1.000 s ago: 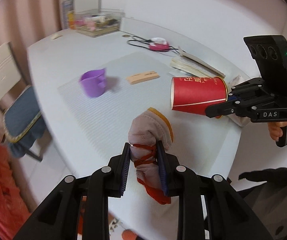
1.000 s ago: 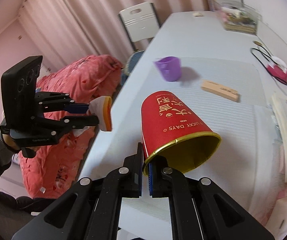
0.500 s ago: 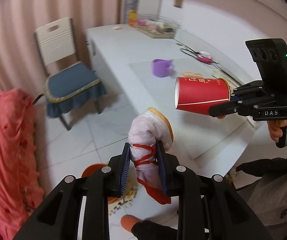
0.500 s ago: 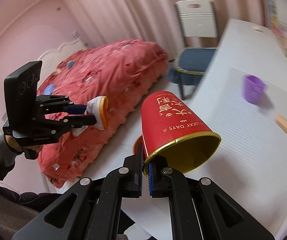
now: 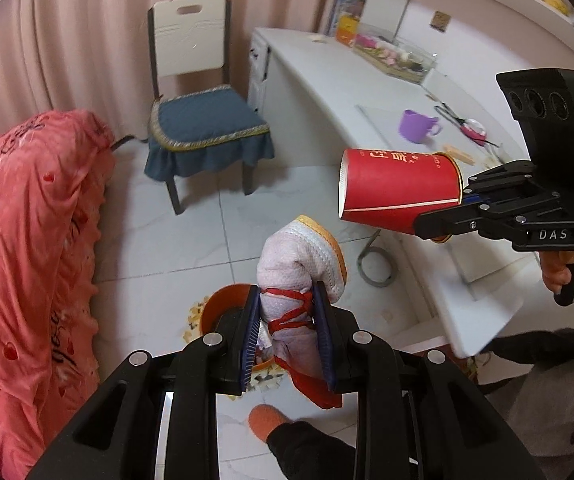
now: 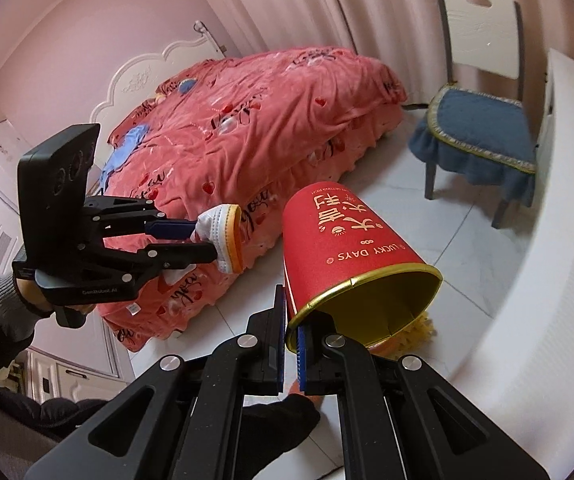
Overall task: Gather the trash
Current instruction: 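Carry the plush and red paper cup with both tools over the orange bin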
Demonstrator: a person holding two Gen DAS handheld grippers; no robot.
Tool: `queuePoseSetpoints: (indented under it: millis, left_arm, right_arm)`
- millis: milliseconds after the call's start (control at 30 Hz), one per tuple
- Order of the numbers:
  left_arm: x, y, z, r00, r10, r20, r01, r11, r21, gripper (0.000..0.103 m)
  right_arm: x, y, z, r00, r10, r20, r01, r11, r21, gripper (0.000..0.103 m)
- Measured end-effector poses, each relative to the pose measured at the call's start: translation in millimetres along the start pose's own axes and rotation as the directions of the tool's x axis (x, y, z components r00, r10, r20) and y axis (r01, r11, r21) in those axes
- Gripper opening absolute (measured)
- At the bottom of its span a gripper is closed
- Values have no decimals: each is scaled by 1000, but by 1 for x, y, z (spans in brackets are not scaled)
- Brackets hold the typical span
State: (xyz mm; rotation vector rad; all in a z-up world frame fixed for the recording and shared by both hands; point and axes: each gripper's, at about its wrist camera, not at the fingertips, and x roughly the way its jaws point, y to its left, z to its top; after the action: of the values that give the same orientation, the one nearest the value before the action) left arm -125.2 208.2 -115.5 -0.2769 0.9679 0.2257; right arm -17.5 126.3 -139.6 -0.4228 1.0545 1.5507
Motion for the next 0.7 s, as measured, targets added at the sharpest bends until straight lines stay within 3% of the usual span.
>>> queuePoseSetpoints:
  millis: [300, 700]
  left_arm:
    - [49, 53, -10, 997, -45, -69, 42, 998, -38, 28]
    - [115, 77, -15, 982, -111, -151, 107, 994, -31, 28]
  right_arm:
    - [85, -14, 16, 997, -3, -72, 8, 998, 66, 5]
    - [148, -53, 14, 991, -38, -132, 56, 989, 139, 5]
